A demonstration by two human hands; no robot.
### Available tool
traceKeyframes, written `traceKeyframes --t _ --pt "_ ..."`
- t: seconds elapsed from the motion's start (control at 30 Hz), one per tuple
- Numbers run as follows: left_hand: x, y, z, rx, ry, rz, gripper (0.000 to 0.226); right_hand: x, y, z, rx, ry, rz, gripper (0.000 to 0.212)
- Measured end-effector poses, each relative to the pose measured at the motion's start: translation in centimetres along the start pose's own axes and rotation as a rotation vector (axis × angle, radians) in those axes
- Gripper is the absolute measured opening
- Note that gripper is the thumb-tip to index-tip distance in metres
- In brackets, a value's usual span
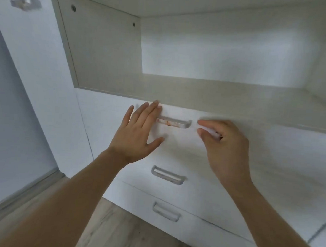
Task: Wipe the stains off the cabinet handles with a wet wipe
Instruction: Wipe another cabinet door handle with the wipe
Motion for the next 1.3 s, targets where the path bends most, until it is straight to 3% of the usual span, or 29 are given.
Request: traceKeyframes --t 0.17,0.27,0.4,0.57,0.77,1.1,1.3 --pt "2.7 2.5 -1.1 -0.173 0.199 0.148 0.070 1.3 2.9 1.8 -0.246 0.083 0.057 0.024" --pt "3.5 3.7 -2.2 -0.295 0.284 0.226 0.069 2.1 4.0 1.7 -0.306 0.131 0.090 0.025" --pt "3.9 5.0 -3.8 -0.394 0.253 0.358 0.069 2.9 4.5 0.9 -0.354 0.124 0.185 0.027" --pt "3.5 6.1 -4.1 -0.508 0.275 0.360 0.073 2.0 4.5 1.4 -0.326 0.186 0.155 0.023" --pt "2.7 7.3 -4.5 -0.595 0.252 0.351 0.082 0.2 4.1 2.0 -0.348 0.122 0.094 0.023" --pt "2.5 6.2 -3.8 -0.550 0.185 0.421 0.077 -0.6 5.8 1.2 -0.426 -0.071 0.090 0.015" --pt "2.4 6.8 -3.3 -0.466 0.157 0.494 0.084 -0.4 6.5 2.6 -0.389 -0.165 0.224 0.033"
Point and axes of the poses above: each hand's wrist, its own z-axis away from the middle knuckle, its own y-axis out of the palm, x = y × z, the point moved 2 cm from there along -z, towards the middle knuckle, and after that the axes turned 13 degrees about -y, right-handed, at the moved point
